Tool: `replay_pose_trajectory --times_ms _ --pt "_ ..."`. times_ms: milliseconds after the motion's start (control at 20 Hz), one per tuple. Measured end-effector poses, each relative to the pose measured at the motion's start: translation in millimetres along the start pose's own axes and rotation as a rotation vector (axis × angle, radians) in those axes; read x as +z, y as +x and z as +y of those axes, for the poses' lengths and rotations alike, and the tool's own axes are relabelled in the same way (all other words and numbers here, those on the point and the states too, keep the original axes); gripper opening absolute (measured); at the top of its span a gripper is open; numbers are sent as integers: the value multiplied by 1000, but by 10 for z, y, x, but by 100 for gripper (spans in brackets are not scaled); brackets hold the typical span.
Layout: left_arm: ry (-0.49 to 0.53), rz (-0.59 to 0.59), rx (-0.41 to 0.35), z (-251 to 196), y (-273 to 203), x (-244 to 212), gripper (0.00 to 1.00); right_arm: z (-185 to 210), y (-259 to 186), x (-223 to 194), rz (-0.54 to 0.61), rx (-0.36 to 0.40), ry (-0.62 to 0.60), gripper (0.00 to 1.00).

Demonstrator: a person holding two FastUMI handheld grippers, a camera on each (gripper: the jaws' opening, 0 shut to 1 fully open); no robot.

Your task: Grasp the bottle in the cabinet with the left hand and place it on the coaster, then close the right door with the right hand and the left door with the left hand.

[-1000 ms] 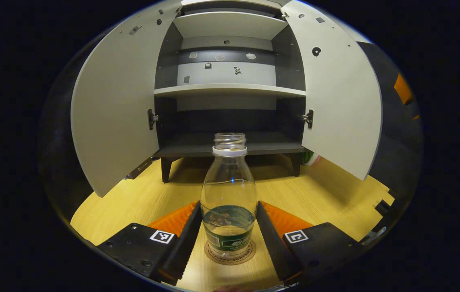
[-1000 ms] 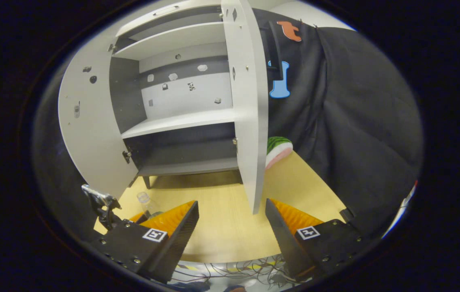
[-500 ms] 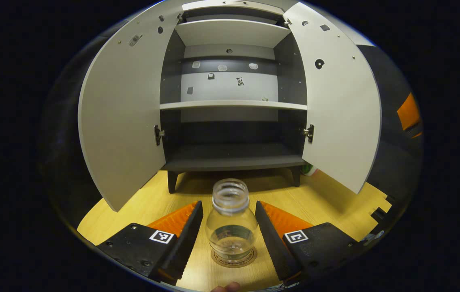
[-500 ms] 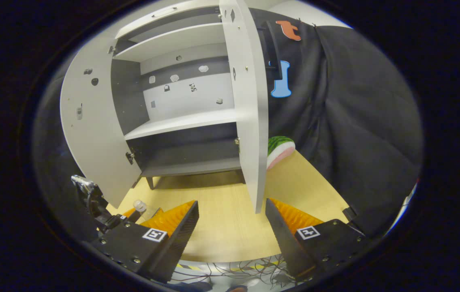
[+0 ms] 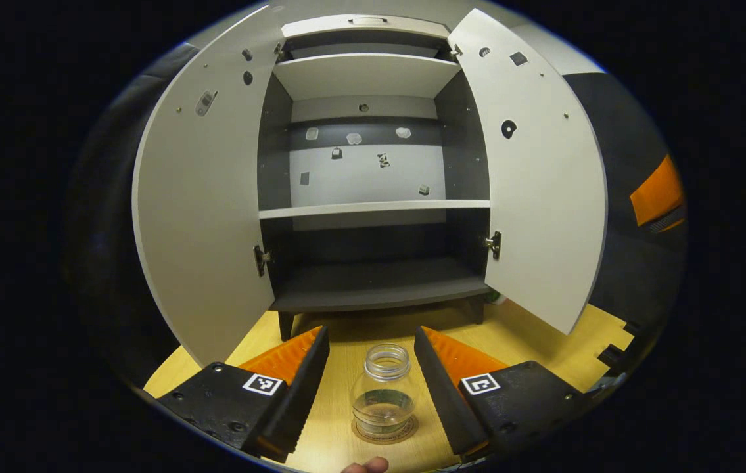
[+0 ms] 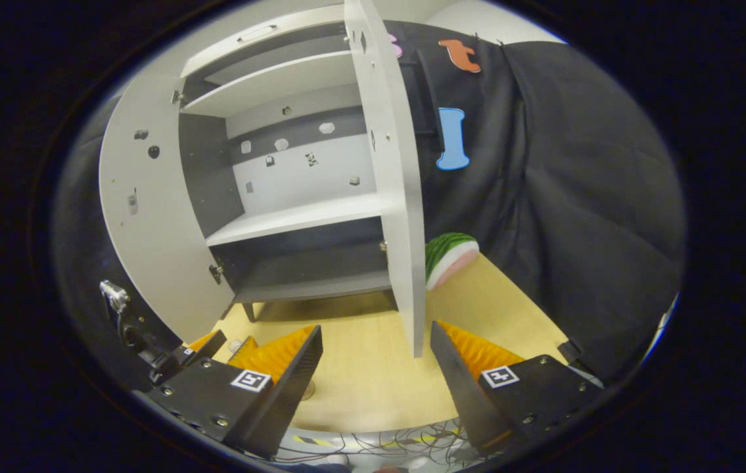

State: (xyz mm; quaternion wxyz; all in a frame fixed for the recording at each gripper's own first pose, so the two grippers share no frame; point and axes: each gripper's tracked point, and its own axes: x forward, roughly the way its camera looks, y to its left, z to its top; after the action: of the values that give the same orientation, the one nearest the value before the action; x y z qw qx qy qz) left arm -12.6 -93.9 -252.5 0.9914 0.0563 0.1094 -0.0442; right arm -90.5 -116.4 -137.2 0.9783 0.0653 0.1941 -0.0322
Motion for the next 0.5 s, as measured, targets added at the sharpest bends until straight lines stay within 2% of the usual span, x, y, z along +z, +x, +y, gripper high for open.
replay_pose_trajectory --times_ms 500 --pt "-13 -98 15 62 -47 1091 85 -505 -132 1150 -218 -38 -12 100"
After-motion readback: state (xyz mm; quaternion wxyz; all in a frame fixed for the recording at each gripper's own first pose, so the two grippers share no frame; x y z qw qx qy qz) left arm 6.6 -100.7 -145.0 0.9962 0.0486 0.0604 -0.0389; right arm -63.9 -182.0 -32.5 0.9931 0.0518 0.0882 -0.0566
